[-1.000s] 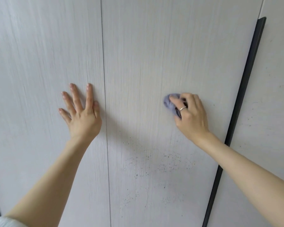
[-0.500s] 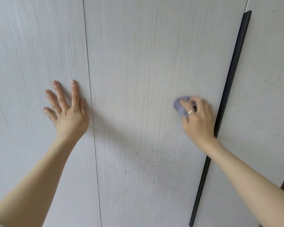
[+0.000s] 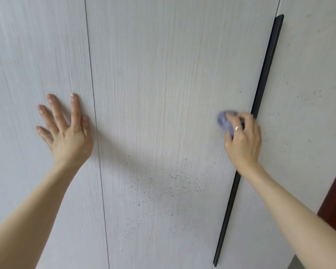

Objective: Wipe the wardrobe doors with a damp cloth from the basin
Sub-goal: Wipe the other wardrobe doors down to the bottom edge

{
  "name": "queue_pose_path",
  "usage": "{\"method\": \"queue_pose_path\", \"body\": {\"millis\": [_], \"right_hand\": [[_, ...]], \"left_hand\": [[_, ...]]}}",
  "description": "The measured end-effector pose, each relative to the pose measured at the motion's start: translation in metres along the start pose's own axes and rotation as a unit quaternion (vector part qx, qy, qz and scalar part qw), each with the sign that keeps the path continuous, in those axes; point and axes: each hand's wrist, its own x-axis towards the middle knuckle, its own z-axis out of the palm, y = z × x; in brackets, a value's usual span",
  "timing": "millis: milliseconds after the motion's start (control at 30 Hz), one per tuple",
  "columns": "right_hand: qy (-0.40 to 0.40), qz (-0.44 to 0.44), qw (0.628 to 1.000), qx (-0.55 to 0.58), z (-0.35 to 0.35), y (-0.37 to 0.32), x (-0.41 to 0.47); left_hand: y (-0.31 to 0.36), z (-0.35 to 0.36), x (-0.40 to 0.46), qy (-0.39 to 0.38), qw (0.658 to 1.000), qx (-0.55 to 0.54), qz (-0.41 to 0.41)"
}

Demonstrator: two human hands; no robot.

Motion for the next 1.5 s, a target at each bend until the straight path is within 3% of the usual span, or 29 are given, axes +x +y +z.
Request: {"method": "queue_pose_path", "body": {"millis": [100,200,500,600,733,833,1033,1100,1267,1367,1433,1500], "right_hand": [[-0.08,-0.045,0.996,0.001,-0.002,-0.002,-0.087],[-0.141,-0.069,0.988,-0.01,-0.009,0.0,-0.111],[0.021,0.071,0.997,-0.036,-0.011,0.006,0.044],[0.011,0.049,0.998,-0.029,-0.005,0.002,-0.001],[-0.11,0.016,0.993,-0.029,-0.003,-0.004,-0.123],[-0.16,0.026,0.987,-0.011,-0.004,-0.009,-0.158],[-0.044,0.091,0.991,0.083,0.012,-0.022,-0.078],[-0.042,0.096,0.987,0.122,0.016,-0.032,-0.087],[-0.228,-0.063,0.961,0.141,0.005,-0.041,-0.178],[-0.244,-0.146,0.948,0.141,0.003,-0.03,-0.161],[-0.202,-0.092,0.964,0.149,0.006,-0.023,-0.133],[-0.117,0.033,0.977,0.177,0.011,-0.022,-0.102]], "left_hand": [[-0.002,0.001,-0.005,-0.006,1.0,-0.005,0.001],[-0.005,0.005,-0.015,-0.007,1.0,-0.009,-0.002],[0.0,0.008,-0.022,0.007,1.0,-0.021,-0.006],[0.002,0.009,-0.022,0.012,1.0,-0.025,-0.004],[-0.002,0.012,-0.026,0.011,1.0,-0.02,0.0],[-0.004,0.015,-0.031,0.005,1.0,-0.013,-0.007],[-0.008,0.018,-0.038,0.004,1.0,-0.006,-0.009],[-0.009,0.019,-0.042,-0.001,1.0,-0.004,-0.015],[-0.012,0.017,-0.042,-0.016,1.0,0.001,-0.005],[-0.012,0.017,-0.042,-0.015,1.0,0.003,-0.007],[-0.012,0.018,-0.042,-0.013,1.0,0.003,-0.005],[-0.012,0.019,-0.041,-0.009,1.0,0.003,-0.002]]}}
